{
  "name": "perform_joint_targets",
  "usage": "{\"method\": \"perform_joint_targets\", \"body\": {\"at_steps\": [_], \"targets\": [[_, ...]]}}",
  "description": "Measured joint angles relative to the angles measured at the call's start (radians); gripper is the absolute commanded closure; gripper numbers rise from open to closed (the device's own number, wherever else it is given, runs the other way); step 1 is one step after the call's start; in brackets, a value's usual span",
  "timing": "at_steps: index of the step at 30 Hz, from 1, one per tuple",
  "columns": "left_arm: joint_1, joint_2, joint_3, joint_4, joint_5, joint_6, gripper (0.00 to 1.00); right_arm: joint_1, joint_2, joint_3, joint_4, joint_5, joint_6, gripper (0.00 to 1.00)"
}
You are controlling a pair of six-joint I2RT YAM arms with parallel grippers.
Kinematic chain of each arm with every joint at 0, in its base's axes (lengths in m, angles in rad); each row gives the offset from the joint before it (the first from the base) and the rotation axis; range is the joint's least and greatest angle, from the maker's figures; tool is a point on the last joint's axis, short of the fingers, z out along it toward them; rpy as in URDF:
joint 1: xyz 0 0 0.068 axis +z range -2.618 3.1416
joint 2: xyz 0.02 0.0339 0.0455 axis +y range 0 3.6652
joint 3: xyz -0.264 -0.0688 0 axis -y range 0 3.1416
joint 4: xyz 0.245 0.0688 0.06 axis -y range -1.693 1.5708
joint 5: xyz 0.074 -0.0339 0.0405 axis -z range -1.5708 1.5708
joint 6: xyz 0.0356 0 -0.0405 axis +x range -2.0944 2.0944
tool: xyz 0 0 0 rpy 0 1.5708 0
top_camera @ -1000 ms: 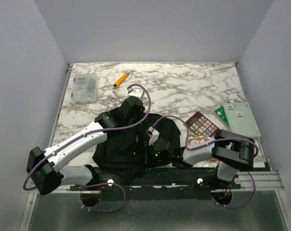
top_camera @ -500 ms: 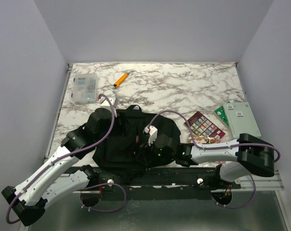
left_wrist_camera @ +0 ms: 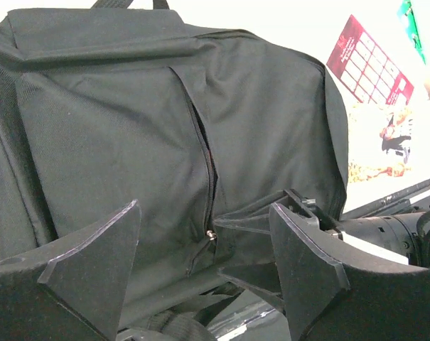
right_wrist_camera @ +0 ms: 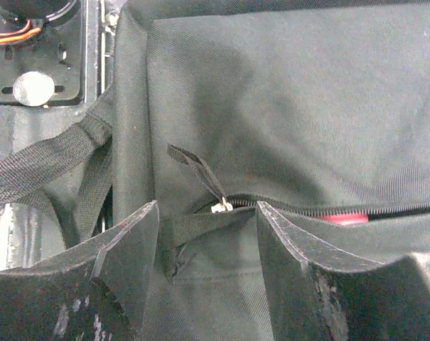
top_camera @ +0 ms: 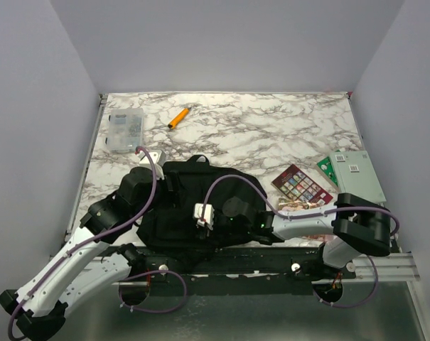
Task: Pack the student bag
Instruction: Zip the student bag at the center of the board.
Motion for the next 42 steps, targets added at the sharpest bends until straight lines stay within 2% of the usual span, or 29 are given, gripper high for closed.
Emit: {"method": "perform_joint_targets", "body": {"at_steps": [4, 12, 17, 20, 22, 24, 25, 26, 30, 35, 42], "targets": [[0.003, -0.016, -0.016, -0.007, 0.010, -0.005, 0.24, 0.000, 0.041, 0.040, 0.004, -0.038, -0.098, 0.41], [0.005, -0.021, -0.036, -0.013, 0.020, -0.014, 0.24, 0.001, 0.085, 0.090, 0.004, -0.066, -0.193, 0.42], [0.010, -0.026, -0.038, -0.014, 0.020, -0.014, 0.23, 0.002, 0.126, 0.125, -0.011, -0.078, -0.230, 0.47], [0.012, -0.033, -0.038, -0.014, 0.020, -0.014, 0.22, 0.005, 0.149, 0.127, -0.010, -0.077, -0.241, 0.59], [0.016, -0.040, -0.039, -0.014, 0.019, -0.015, 0.21, 0.008, 0.164, 0.127, -0.005, -0.071, -0.247, 0.75], [0.018, -0.053, -0.043, -0.014, 0.019, -0.017, 0.21, 0.008, 0.175, 0.127, 0.010, -0.047, -0.246, 0.86], [0.019, -0.061, -0.045, -0.014, 0.019, -0.018, 0.21, 0.008, 0.178, 0.127, 0.022, -0.029, -0.236, 0.99], [0.019, -0.067, -0.047, -0.014, 0.019, -0.019, 0.21, 0.008, 0.179, 0.127, 0.033, -0.014, -0.226, 0.99], [0.023, -0.103, -0.062, -0.013, 0.018, -0.034, 0.21, 0.008, 0.171, 0.119, 0.085, 0.049, -0.120, 0.99], [0.025, -0.142, -0.121, -0.005, 0.019, -0.057, 0.22, 0.006, 0.137, 0.103, 0.122, 0.145, 0.092, 0.99], [0.029, -0.154, -0.235, 0.069, 0.115, -0.106, 0.32, -0.038, 0.131, 0.119, 0.108, 0.192, 0.409, 1.00]]}}
